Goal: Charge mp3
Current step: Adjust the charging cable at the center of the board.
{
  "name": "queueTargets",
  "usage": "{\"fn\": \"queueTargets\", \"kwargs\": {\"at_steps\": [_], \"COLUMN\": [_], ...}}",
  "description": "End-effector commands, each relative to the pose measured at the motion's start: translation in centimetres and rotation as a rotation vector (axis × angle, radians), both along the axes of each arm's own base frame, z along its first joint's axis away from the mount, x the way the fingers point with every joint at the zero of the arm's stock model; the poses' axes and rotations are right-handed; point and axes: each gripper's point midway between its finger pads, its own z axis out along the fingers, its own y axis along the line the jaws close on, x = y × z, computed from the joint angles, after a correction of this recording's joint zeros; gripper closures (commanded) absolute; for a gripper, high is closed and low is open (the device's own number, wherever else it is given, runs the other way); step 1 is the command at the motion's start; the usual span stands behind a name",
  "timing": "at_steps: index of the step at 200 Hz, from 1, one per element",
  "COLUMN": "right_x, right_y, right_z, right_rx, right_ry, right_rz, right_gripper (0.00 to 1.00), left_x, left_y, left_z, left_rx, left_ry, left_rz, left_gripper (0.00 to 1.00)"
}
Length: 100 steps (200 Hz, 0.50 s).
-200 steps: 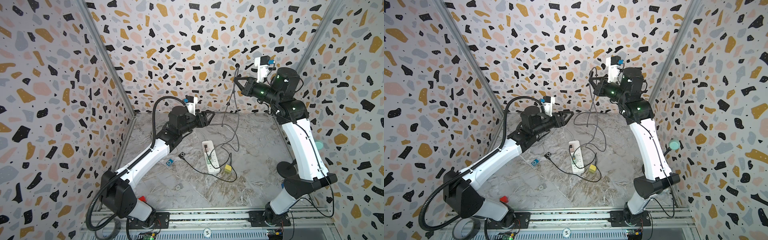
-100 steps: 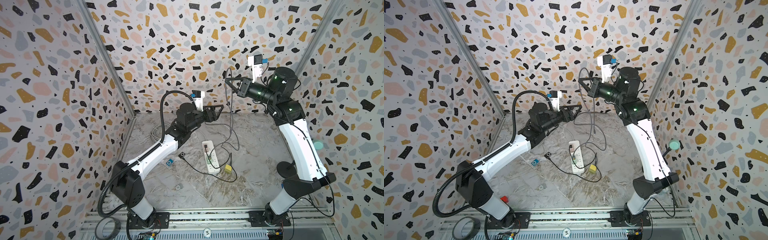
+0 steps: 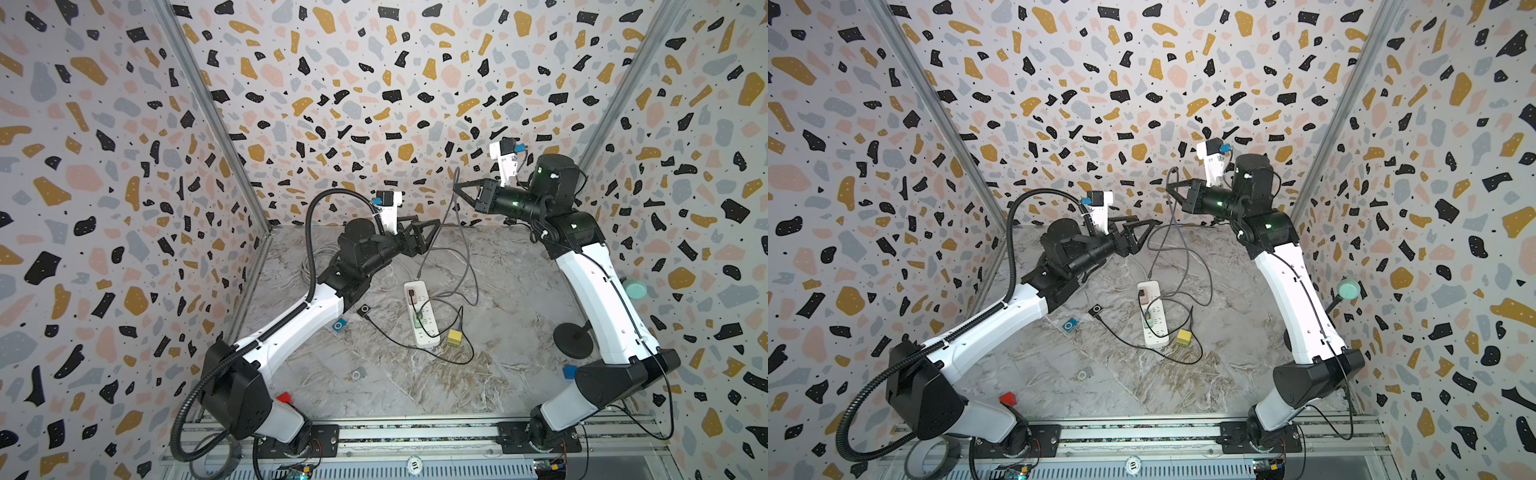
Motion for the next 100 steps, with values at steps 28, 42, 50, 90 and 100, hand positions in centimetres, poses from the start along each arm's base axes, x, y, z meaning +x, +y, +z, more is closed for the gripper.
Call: {"fn": "queueTargets", "kwargs": {"at_steps": [28, 42, 50, 90, 100], "right_x": [-1.4, -1.3, -1.4, 0.4, 1.2], "right_y": [-5.8, -7.3, -7.9, -12.0, -14.3], "right_z": [1.1, 0.7, 0.6, -3.6, -6.5], "right_rx": [-0.001, 0.001, 0.003, -0.068, -0.118], "right_ry": [-0.028, -0.015, -0.016, 0.129, 0.222], "right_rz": [-0.152, -0.19, -0.206, -0.391, -0.498], "right_gripper": [1.0, 1.0, 1.0, 1.0, 1.0], "left_x": [-0.7, -0.9, -0.9, -1.0, -0.9], "left_y": [1.2, 1.5, 1.6, 1.6, 1.7], "left_z": [-0.3, -0.9, -1.3, -2.6, -2.7], "left_rx": [0.035, 0.049, 0.055, 0.069, 0.075], "left_ry": [-0.039, -0.027, -0.021, 0.011, 0.018], "left_rz": [0.027, 0.034, 0.037, 0.037, 0.042], "left_gripper": [0.17, 0.17, 0.17, 0.18, 0.18]}}
